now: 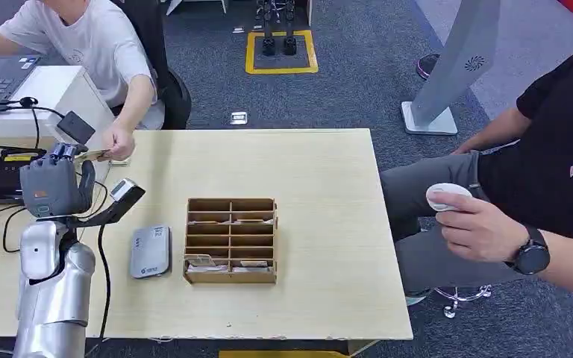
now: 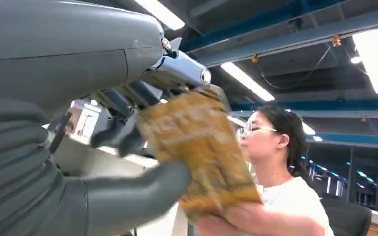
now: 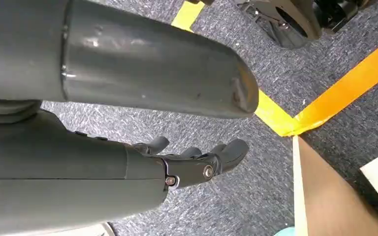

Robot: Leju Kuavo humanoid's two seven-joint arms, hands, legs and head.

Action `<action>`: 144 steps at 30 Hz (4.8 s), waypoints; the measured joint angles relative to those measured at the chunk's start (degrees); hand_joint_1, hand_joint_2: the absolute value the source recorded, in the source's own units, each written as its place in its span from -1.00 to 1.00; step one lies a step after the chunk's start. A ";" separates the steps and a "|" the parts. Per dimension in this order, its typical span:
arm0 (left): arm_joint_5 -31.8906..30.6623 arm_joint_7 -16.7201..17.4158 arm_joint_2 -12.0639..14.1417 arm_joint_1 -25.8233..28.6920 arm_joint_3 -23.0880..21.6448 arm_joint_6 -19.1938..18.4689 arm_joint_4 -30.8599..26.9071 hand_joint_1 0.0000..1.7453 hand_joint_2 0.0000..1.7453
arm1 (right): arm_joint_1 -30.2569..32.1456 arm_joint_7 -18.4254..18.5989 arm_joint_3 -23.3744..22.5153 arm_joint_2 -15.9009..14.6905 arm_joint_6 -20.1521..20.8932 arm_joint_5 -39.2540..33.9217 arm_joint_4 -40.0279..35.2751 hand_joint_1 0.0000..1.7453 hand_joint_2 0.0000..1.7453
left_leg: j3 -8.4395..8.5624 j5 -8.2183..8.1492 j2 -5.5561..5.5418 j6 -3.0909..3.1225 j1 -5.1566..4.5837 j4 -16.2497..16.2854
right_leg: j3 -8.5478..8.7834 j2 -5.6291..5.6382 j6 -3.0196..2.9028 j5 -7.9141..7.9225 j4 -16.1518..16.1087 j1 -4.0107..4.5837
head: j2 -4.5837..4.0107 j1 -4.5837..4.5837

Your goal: Pass the card to the sensor for recognition and then transmit it.

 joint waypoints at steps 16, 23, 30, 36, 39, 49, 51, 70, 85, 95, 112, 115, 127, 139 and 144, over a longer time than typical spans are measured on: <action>4.94 -1.18 0.44 0.23 -0.48 -4.84 0.31 -1.00 1.00 | 0.02 0.02 -0.96 0.00 0.00 0.59 -0.02 -1.00 -1.00 | 0.00 0.01 0.00 0.00 0.00 0.00 | 0.00 -0.01 0.00 0.00 0.00 0.00 | 0.00 0.00; 26.39 -8.24 4.99 4.42 -7.88 -29.27 -5.77 -1.00 1.00 | -0.10 -0.96 -3.19 -0.61 -0.85 0.44 -0.31 -1.00 -1.00 | -0.01 -0.01 0.11 -0.01 0.01 0.00 | -0.03 0.09 0.00 0.00 0.00 0.00 | 0.00 0.00; 37.55 -9.09 17.11 7.74 -17.47 -36.47 -14.35 -1.00 1.00 | 0.07 -0.96 -5.46 -1.79 -1.51 0.33 -0.46 -1.00 -1.00 | -0.04 -0.01 0.16 -0.02 0.07 0.00 | -0.11 0.15 -0.01 0.00 0.02 0.03 | 0.00 0.00; 48.67 -8.06 29.12 6.56 -26.96 -43.04 -25.99 -1.00 1.00 | 0.56 -1.29 -7.59 -2.58 -1.90 0.26 -0.52 -1.00 -1.00 | -0.05 0.00 0.10 -0.02 0.07 0.00 | -0.11 0.08 -0.01 0.00 0.00 0.09 | 0.00 0.00; 43.16 -5.73 29.12 5.56 -32.59 -39.14 -27.89 -1.00 1.00 | 0.43 -1.29 -8.33 -2.60 -1.95 0.59 -0.61 -1.00 -1.00 | -0.04 0.00 0.10 -0.02 0.02 0.00 | -0.09 0.08 -0.01 0.01 -0.02 0.04 | 0.00 0.00; 29.46 2.69 22.39 4.45 -46.94 -29.25 -26.34 -1.00 1.00 | 0.41 -1.11 -9.86 -2.51 -1.95 1.59 -0.68 -1.00 -1.00 | -0.10 -0.01 0.03 0.00 -0.01 0.04 | -0.10 0.03 0.05 0.04 -0.04 -0.01 | 0.00 0.00; 28.63 3.21 20.83 4.46 -48.48 -28.85 -25.66 -1.00 1.00 | 0.43 -1.09 -9.94 -2.51 -1.95 1.64 -0.68 -1.00 -1.00 | -0.10 -0.02 0.09 0.00 -0.02 0.04 | -0.12 0.06 0.05 0.05 -0.04 -0.01 | -0.02 0.00; 23.89 11.52 9.64 4.24 -51.17 -27.56 -15.15 -1.00 1.00 | 0.50 -1.09 -11.12 -2.21 -1.77 3.63 -0.66 -1.00 -1.00 | -0.11 -0.02 0.07 0.00 -0.01 0.04 | -0.14 0.05 0.05 0.05 -0.02 0.00 | 0.00 0.00; 21.81 10.76 8.85 4.34 -45.75 -28.30 -12.11 -1.00 1.00 | 0.48 -1.53 -11.43 -2.05 -1.70 4.50 -0.68 -1.00 -1.00 | -0.13 -0.01 0.06 0.00 -0.01 0.04 | -0.14 0.05 0.05 0.05 -0.02 -0.01 | 0.00 0.00; 21.29 9.29 9.07 4.36 -45.64 -29.03 -12.07 -1.00 1.00 | 0.47 -1.64 -11.72 -2.05 -1.73 4.65 -0.68 -1.00 -1.00 | -0.13 -0.01 0.05 0.00 -0.01 0.04 | -0.14 0.04 0.05 0.05 -0.02 0.00 | 0.00 0.00; 21.02 9.55 9.92 4.34 -45.57 -29.16 -11.58 -1.00 1.00 | 0.48 -1.68 -12.48 -2.05 -1.73 5.33 -0.68 -1.00 -1.00 | -0.13 -0.01 0.05 0.00 -0.01 0.04 | -0.14 0.04 0.05 0.05 -0.02 0.00 | 0.00 0.00; 21.00 9.57 9.99 4.35 -45.55 -29.18 -11.45 -1.00 1.00 | 0.48 -1.68 -12.50 -2.05 -1.73 5.33 -0.68 -1.00 -1.00 | -0.13 -0.01 0.05 0.00 -0.01 0.04 | -0.14 0.04 0.05 0.05 -0.01 0.00 | 0.00 0.00; 21.13 9.42 11.43 4.30 -45.53 -29.99 -10.10 -1.00 1.00 | 0.48 -2.05 -12.55 -2.05 -1.73 5.64 -0.68 -1.00 -1.00 | -0.13 -0.01 0.05 0.00 -0.01 0.04 | -0.14 0.05 0.05 0.05 -0.01 0.00 | 0.00 0.00; 21.13 9.25 11.96 4.30 -45.48 -30.01 -9.22 -1.00 1.00 | 0.47 -2.49 -12.55 -2.05 -1.79 6.38 -0.68 -1.00 -1.00 | -0.13 -0.01 0.05 0.00 -0.01 0.04 | -0.14 0.04 0.05 0.05 -0.01 -0.01 | 0.00 0.00; 21.13 9.25 12.11 4.29 -45.48 -30.01 -9.22 -1.00 1.00 | 0.47 -2.82 -12.55 -2.03 -1.79 6.51 -0.68 -1.00 -1.00 | -0.13 -0.01 0.05 0.00 -0.01 0.04 | -0.14 0.04 0.05 0.05 -0.01 0.00 | 0.00 0.00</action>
